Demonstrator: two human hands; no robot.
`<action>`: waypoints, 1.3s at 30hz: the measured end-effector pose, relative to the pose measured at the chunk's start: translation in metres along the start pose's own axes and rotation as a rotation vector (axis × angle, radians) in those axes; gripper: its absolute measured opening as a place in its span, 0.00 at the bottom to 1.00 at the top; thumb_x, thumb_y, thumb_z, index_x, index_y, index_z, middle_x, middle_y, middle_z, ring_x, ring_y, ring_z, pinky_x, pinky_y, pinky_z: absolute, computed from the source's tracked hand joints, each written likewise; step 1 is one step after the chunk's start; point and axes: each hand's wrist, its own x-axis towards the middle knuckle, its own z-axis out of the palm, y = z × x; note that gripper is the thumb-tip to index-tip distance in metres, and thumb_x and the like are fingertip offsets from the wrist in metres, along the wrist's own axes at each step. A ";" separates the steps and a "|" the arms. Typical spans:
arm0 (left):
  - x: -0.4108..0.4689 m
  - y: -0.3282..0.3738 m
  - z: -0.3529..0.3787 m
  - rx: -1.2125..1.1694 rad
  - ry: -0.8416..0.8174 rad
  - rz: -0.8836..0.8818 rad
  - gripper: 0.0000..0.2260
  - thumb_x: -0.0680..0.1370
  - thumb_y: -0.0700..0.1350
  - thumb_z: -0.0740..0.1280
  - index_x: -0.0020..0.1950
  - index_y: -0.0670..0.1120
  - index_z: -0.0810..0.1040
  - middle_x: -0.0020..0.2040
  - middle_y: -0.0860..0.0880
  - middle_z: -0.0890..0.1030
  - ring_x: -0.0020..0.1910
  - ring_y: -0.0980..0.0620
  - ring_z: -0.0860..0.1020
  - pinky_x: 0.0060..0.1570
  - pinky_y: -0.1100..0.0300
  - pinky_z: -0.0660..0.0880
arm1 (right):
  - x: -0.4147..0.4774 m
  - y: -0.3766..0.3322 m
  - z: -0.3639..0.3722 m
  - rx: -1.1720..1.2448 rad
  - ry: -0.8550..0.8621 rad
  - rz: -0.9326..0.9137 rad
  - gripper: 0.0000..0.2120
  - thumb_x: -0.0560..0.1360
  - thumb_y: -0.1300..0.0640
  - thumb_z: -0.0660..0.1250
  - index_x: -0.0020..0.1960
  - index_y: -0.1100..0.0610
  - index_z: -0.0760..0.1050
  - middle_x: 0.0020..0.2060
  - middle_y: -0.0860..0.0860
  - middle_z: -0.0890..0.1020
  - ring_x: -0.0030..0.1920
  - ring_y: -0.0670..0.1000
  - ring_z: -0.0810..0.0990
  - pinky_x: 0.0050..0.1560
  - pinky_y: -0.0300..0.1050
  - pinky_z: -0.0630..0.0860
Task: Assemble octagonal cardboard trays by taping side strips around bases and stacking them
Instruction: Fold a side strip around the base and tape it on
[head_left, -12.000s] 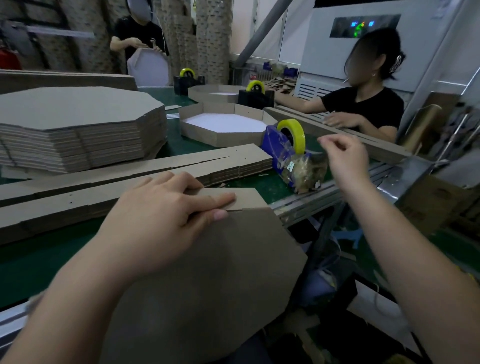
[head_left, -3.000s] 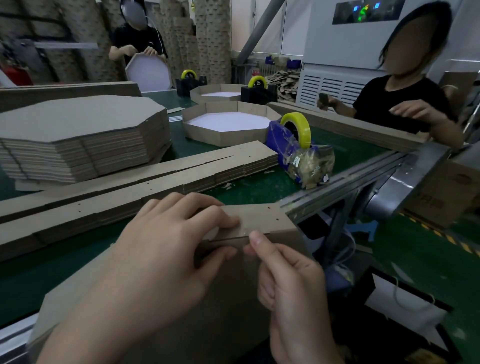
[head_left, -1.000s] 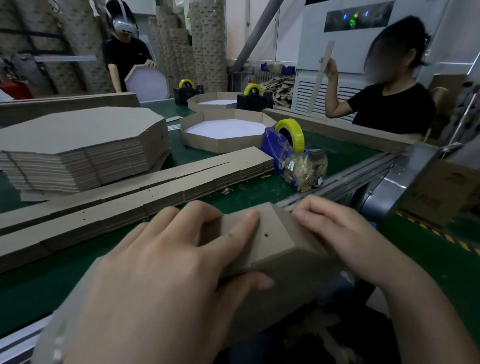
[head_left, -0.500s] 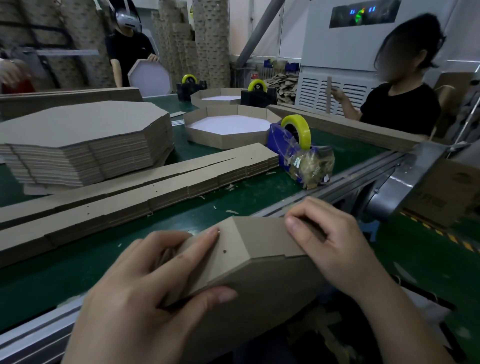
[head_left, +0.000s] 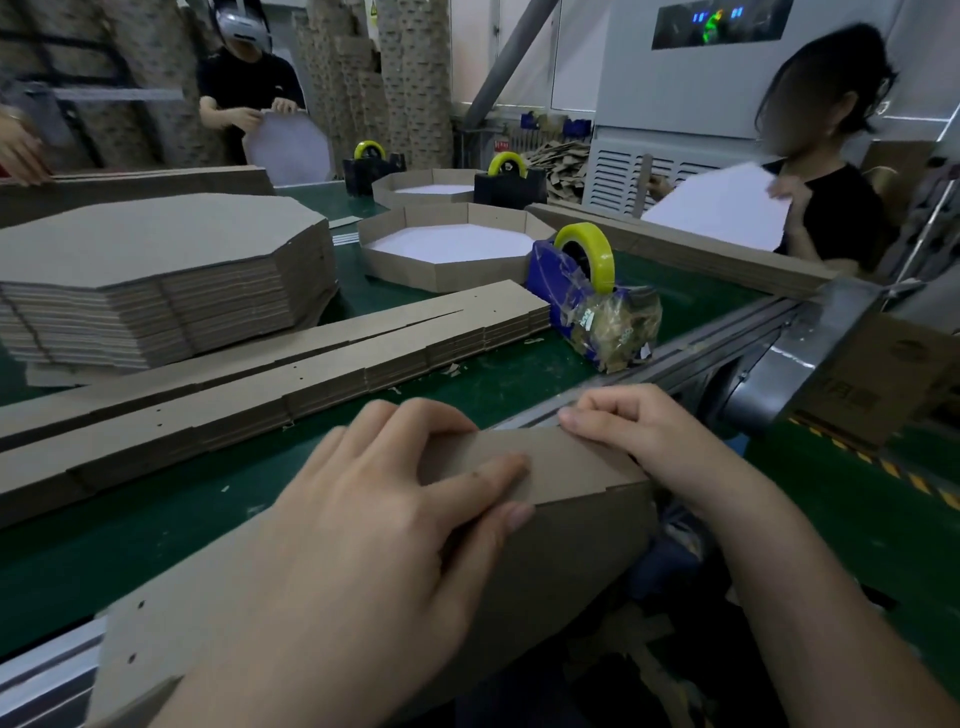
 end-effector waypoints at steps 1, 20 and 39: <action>0.000 -0.001 0.000 -0.004 0.001 -0.007 0.16 0.77 0.57 0.58 0.54 0.56 0.84 0.51 0.50 0.79 0.48 0.46 0.78 0.40 0.49 0.77 | 0.003 0.003 0.000 0.062 -0.029 0.005 0.15 0.69 0.44 0.66 0.29 0.52 0.73 0.25 0.44 0.74 0.28 0.41 0.71 0.31 0.32 0.66; 0.015 -0.005 -0.004 0.078 -0.111 -0.113 0.17 0.75 0.61 0.55 0.51 0.65 0.82 0.46 0.57 0.79 0.44 0.50 0.79 0.34 0.56 0.73 | 0.029 0.007 0.008 0.122 -0.119 -0.097 0.17 0.70 0.47 0.67 0.28 0.52 0.67 0.26 0.49 0.65 0.28 0.45 0.62 0.31 0.37 0.59; 0.018 -0.010 0.004 0.220 -0.108 0.045 0.18 0.75 0.60 0.56 0.53 0.60 0.83 0.47 0.50 0.81 0.42 0.45 0.80 0.35 0.50 0.76 | 0.013 0.013 0.025 0.254 0.033 -0.172 0.13 0.72 0.54 0.65 0.39 0.64 0.71 0.32 0.57 0.70 0.33 0.52 0.68 0.33 0.40 0.63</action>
